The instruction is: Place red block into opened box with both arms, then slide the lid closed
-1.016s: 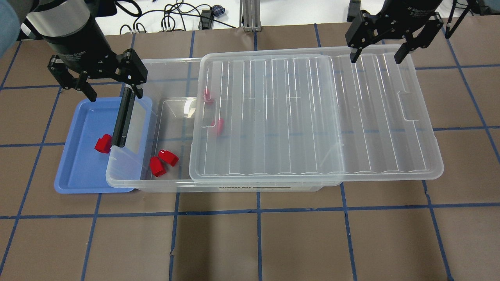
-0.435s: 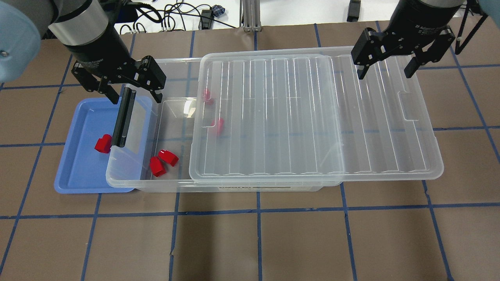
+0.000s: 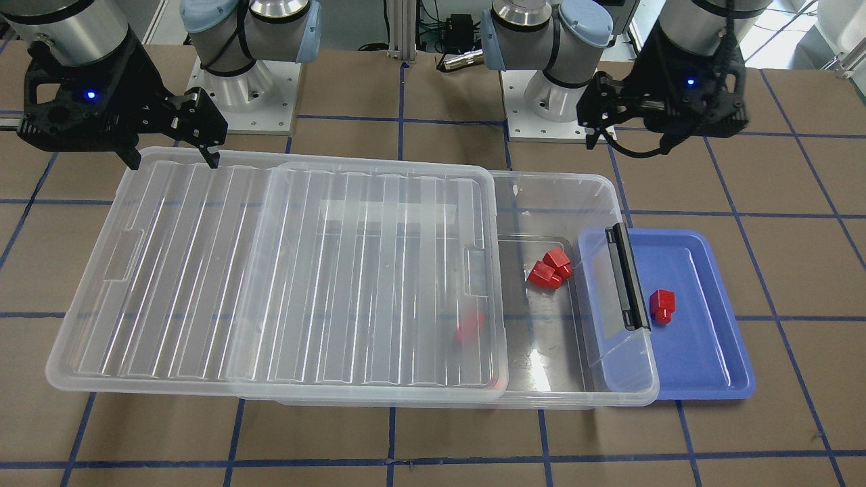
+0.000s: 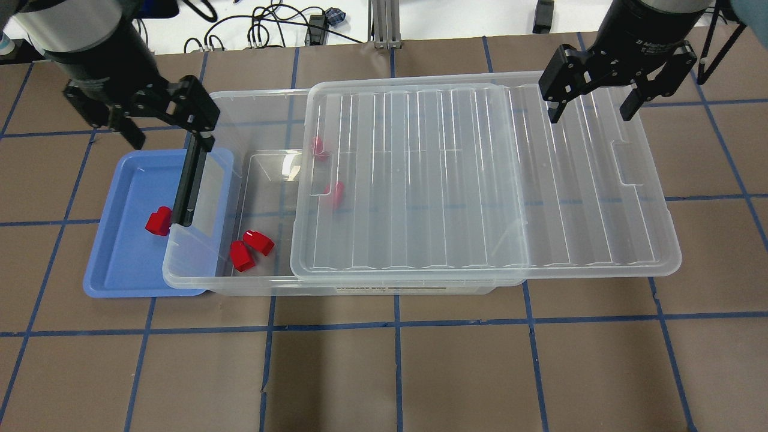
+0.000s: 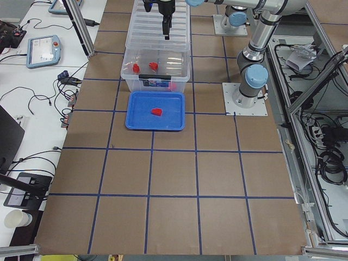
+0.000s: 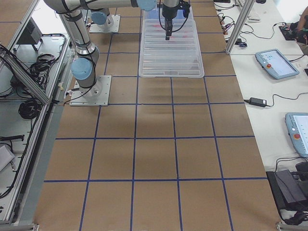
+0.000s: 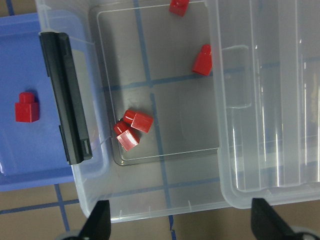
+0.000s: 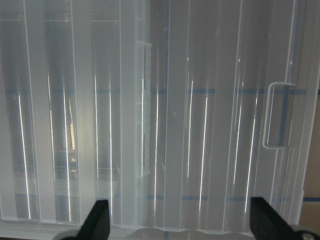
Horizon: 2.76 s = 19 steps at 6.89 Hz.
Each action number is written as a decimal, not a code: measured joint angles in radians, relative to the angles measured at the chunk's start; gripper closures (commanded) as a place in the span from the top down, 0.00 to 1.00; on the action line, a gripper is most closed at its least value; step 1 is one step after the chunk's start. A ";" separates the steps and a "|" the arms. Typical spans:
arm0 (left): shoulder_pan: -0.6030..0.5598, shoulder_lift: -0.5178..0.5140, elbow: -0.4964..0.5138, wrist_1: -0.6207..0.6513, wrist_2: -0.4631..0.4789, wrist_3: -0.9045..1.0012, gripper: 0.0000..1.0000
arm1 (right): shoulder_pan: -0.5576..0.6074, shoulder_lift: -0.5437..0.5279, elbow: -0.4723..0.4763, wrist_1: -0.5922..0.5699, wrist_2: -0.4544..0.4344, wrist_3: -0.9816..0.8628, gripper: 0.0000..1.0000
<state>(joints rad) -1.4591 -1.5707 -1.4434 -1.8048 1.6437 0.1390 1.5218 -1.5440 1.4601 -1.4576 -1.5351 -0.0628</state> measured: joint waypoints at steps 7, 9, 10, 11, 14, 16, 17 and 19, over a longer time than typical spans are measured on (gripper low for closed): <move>0.282 -0.193 -0.241 0.458 -0.177 0.224 1.00 | 0.000 0.002 0.000 -0.001 0.000 -0.001 1.00; 0.350 -0.181 -0.376 0.517 -0.170 0.287 1.00 | 0.000 0.002 0.000 -0.001 0.000 0.000 1.00; 0.369 -0.175 -0.445 0.577 -0.114 0.315 1.00 | 0.000 0.002 0.000 -0.001 0.000 0.000 1.00; 0.377 -0.178 -0.520 0.715 -0.030 0.353 1.00 | -0.003 0.004 0.000 -0.001 0.000 0.000 1.00; 0.394 -0.236 -0.575 0.934 -0.043 0.446 1.00 | -0.009 0.005 0.000 -0.001 -0.001 -0.002 1.00; 0.395 -0.315 -0.508 0.928 -0.100 0.477 1.00 | -0.011 0.005 0.000 -0.001 -0.002 -0.002 1.00; 0.394 -0.358 -0.496 0.928 -0.123 0.478 0.97 | -0.012 0.005 0.000 0.000 -0.002 -0.003 1.00; 0.386 -0.418 -0.492 0.931 -0.149 0.459 0.28 | -0.013 0.005 0.000 0.000 -0.003 -0.004 1.00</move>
<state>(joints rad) -1.0730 -1.9888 -1.9356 -0.8738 1.4946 0.5981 1.5089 -1.5388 1.4603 -1.4577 -1.5381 -0.0664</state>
